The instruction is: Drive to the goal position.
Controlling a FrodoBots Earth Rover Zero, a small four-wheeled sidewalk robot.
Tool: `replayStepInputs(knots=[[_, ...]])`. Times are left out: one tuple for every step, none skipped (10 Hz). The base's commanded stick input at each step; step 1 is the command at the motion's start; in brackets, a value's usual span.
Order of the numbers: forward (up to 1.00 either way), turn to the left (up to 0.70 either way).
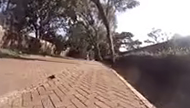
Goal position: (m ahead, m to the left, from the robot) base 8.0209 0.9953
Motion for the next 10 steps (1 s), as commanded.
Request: replayStepInputs(knots=[[0.7,0.0],[0.7,0.0],[0.7,0.0],[0.7,0.0],[0.7,0.0],[0.7,0.0],[0.7,0.0],[0.7,0.0],[0.7,0.0],[0.7,0.0]])
